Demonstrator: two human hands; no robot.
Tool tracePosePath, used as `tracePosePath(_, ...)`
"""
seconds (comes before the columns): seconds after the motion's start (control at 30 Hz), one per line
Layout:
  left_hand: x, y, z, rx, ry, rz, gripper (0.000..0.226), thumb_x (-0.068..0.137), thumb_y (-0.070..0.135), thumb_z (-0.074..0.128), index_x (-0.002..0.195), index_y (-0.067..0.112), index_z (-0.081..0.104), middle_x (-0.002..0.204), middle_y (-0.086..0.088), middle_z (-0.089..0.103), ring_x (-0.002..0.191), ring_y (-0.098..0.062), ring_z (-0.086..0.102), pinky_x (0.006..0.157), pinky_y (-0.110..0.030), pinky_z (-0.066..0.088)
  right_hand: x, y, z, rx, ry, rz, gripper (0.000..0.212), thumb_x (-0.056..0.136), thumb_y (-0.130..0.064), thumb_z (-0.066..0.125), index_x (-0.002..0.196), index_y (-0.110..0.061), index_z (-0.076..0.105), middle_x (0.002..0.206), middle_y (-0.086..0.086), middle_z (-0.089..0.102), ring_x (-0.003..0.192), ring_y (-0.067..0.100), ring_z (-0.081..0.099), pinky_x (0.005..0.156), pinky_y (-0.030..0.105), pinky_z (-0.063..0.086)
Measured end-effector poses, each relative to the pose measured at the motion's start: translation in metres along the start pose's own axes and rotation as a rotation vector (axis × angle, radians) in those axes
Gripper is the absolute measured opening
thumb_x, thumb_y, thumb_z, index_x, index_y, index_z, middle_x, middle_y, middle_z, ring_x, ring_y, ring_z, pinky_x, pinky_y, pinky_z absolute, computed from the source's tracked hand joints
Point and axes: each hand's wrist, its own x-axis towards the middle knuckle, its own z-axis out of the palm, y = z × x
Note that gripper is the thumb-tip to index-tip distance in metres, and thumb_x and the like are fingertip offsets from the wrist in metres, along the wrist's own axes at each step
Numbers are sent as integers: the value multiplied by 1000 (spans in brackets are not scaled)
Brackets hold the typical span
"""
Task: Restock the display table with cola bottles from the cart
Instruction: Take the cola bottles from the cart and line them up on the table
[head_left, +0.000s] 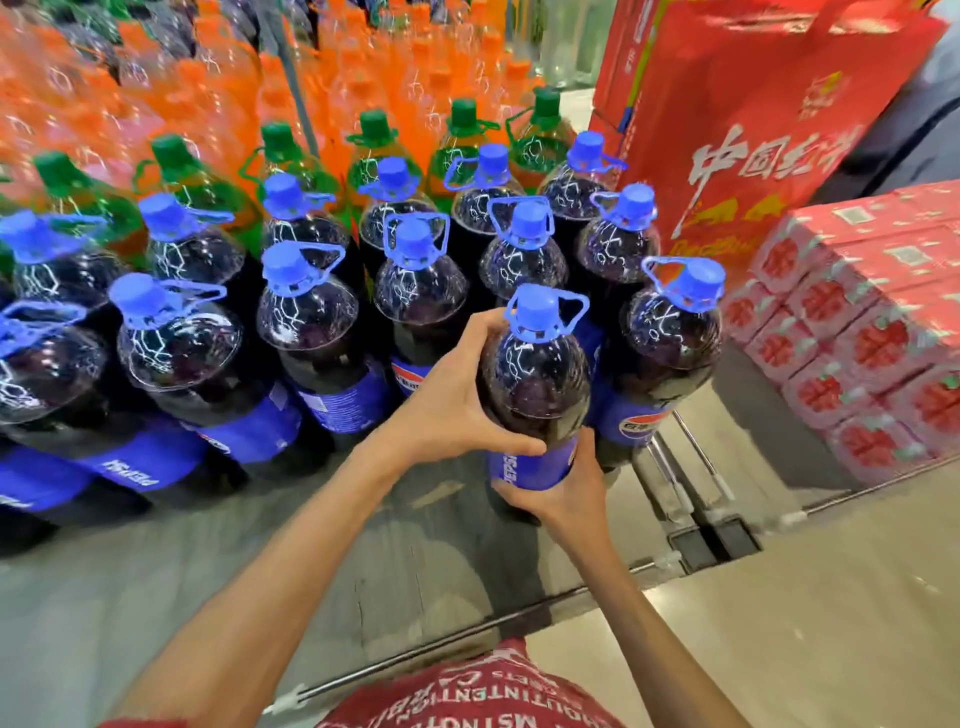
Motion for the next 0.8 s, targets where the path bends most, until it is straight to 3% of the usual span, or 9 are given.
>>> tracePosePath(0.1, 7, 1, -2, 18, -11, 3, 111, 55, 11, 100, 144, 17, 33, 140, 10, 52, 131, -4, 51, 112, -23, 39, 11, 4, 2, 16, -6, 12, 84, 51, -19, 102, 113, -37, 49, 105, -31, 66, 100, -6, 65, 86, 18, 52)
tracePosePath(0.23, 14, 0, 0, 54, -37, 31, 113, 55, 13, 100, 144, 15, 32, 141, 5, 50, 133, -6, 49, 114, -26, 38, 23, 7, 5, 34, -21, 37, 84, 53, -17, 101, 124, -18, 57, 114, -12, 70, 105, 2, 68, 94, 33, 56)
tracePosePath(0.33, 17, -1, 3, 114, -28, 65, 115, 54, 18, 101, 147, 17, 33, 142, 0, 42, 137, -12, 43, 116, -33, 37, 17, 4, 6, 20, 20, 96, 80, 58, -32, 99, 124, -21, 55, 111, -9, 66, 101, 10, 66, 90, 36, 56)
tracePosePath(0.4, 19, -2, 1, 158, -24, 92, 117, 54, 23, 101, 149, 21, 33, 140, 4, 37, 139, -13, 39, 115, -33, 39, 13, 2, 11, -14, 73, 103, 81, 60, -39, 97, 125, -21, 51, 111, -7, 62, 98, 13, 63, 86, 31, 51)
tracePosePath(0.5, 20, -4, -2, 200, -26, 120, 118, 55, 31, 100, 150, 27, 31, 140, 9, 34, 140, -10, 37, 115, -31, 38, 11, -1, 20, -130, 220, 39, 74, 56, -41, 98, 108, -23, 48, 105, -4, 54, 93, 12, 55, 73, 18, 37)
tracePosePath(0.57, 20, -5, -1, 212, -26, 120, 119, 55, 33, 100, 150, 26, 30, 141, 9, 34, 140, -6, 36, 114, -27, 37, 8, 0, 24, -206, 298, 2, 74, 55, -43, 98, 103, -16, 48, 104, -3, 46, 93, 12, 48, 69, 18, 31)
tracePosePath(0.67, 19, -8, 2, 197, -6, 139, 119, 54, 30, 101, 150, 17, 31, 143, 2, 34, 139, -6, 36, 115, -22, 33, 3, -1, 27, -295, 364, -26, 80, 57, -47, 95, 110, -7, 51, 111, -1, 44, 98, 7, 42, 71, 17, 31)
tracePosePath(0.8, 18, -9, 9, 173, 35, 154, 117, 55, 25, 101, 149, 11, 33, 143, -4, 34, 138, -16, 37, 115, -26, 35, 3, 0, 28, -309, 381, -4, 86, 59, -46, 94, 119, -3, 51, 121, 8, 49, 110, 17, 45, 76, 18, 34)
